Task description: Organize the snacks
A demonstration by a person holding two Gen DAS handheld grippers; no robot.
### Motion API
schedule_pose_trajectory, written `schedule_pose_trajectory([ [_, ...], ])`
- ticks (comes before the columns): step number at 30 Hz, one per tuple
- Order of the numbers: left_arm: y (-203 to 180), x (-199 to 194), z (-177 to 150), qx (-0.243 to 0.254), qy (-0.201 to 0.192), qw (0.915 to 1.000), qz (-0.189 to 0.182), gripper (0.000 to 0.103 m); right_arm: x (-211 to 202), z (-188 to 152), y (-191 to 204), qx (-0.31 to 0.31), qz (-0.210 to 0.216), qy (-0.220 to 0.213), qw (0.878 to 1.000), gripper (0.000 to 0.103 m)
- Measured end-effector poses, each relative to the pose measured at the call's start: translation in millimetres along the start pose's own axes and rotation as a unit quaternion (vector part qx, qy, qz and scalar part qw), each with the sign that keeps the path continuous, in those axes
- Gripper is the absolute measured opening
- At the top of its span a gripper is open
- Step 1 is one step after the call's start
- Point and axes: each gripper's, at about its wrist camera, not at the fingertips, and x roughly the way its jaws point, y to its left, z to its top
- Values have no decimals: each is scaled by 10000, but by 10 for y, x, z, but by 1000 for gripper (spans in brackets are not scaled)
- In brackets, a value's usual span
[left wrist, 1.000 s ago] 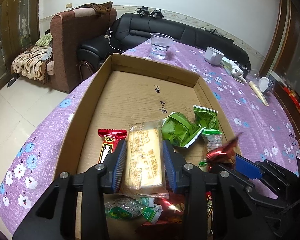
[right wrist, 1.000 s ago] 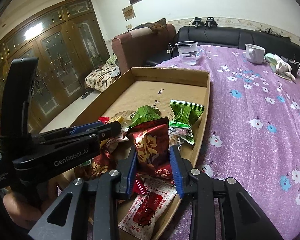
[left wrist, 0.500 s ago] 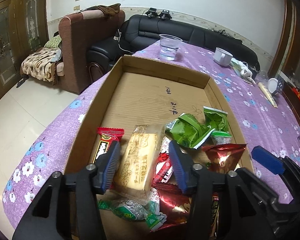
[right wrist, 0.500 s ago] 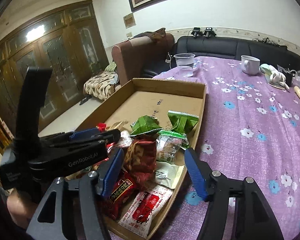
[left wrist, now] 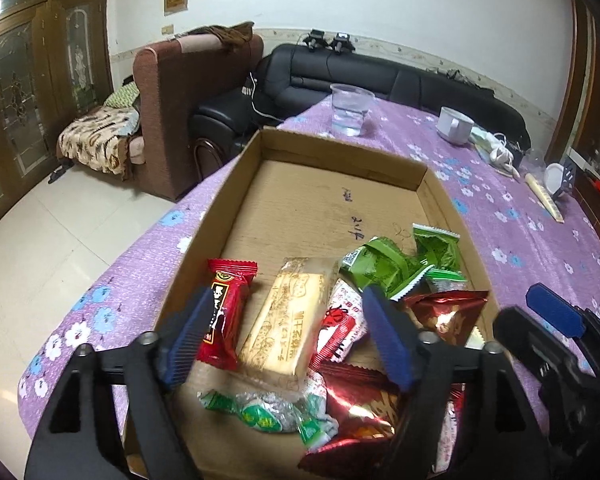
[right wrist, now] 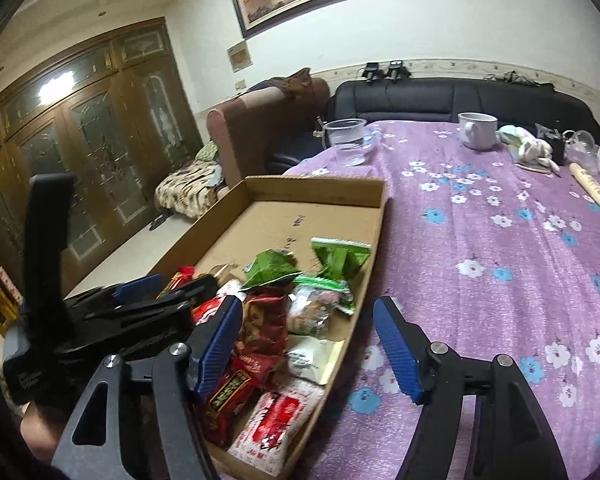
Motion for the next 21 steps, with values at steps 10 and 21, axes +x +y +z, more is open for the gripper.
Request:
schedule_pose_trajectory([
  [10,-230,-163,-48,392,307,9968,623,85,-78,68,-258,477,-615,294,9965,75],
  [21,-500,-440,-257,988,-108,9916,831,85,-841,-167,-312,110,-748,-254,9968,84],
])
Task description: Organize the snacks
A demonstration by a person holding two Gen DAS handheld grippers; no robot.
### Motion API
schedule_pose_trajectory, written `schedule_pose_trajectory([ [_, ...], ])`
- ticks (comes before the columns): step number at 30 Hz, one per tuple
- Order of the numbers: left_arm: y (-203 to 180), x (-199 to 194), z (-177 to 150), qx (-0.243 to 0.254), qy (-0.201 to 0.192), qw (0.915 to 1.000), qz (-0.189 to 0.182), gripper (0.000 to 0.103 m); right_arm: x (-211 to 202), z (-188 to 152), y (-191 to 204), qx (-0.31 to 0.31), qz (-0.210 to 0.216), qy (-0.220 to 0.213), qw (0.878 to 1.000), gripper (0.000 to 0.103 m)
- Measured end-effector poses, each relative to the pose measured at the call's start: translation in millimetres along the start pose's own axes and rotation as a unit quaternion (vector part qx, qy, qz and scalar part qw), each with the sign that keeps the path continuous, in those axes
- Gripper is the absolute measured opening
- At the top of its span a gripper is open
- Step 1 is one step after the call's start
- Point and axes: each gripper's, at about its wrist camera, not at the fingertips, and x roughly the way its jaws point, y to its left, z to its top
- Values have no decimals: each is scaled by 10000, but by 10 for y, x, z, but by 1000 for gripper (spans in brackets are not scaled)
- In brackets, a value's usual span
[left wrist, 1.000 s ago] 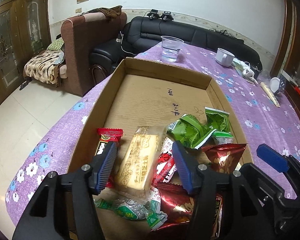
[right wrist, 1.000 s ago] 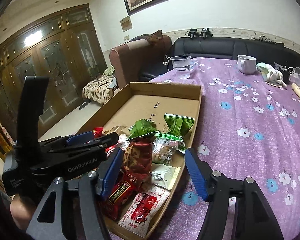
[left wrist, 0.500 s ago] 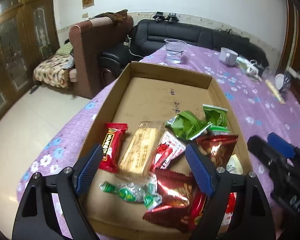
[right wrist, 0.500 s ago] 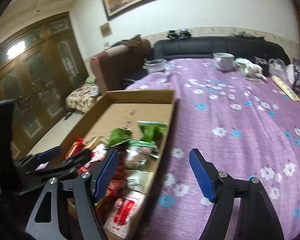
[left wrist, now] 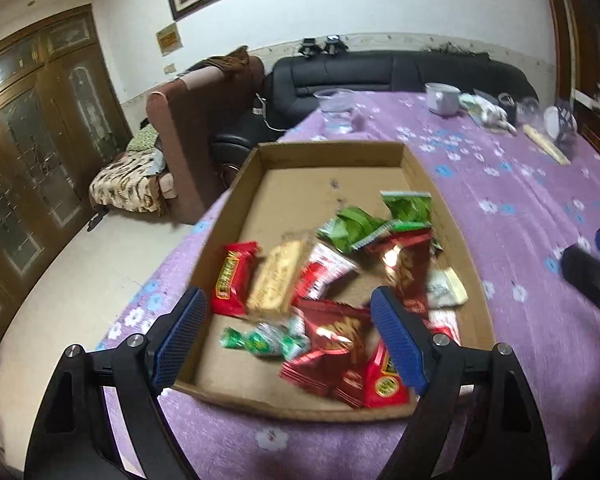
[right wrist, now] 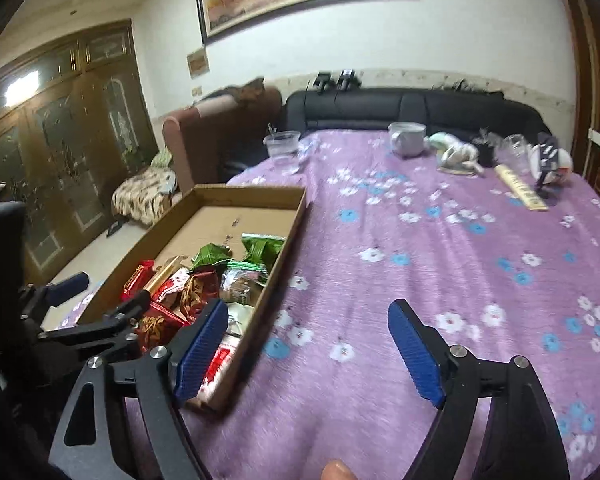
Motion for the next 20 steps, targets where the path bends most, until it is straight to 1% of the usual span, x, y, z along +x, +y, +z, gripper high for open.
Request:
schedule_pose_trajectory([
  [3,-43,11,-27,54,79,9999,54,85,-132,-18,-81,115,58,-151,9998,84],
  [7,-83,-6,-51,101,82,9998,151,85,-241,-18,-162,254,131,-350,9990,84],
  [11,-104,-42,-58,160,42,9997,187,85,-254,-17,-153,286,182,-377,9987,84],
  [14,-87,-67,-59,139,27,9999,75,85,-250,-32,-132,253,206,-391,9987,84],
  [17,-75,-87,-62,151,-42,9998,112,85,-252,-38,-125,219,197,-427,9987,84],
  [20,-75,-83,-56,162,-18,9998,99,85,-245,-39,-135,235,213,-428,9986,84],
])
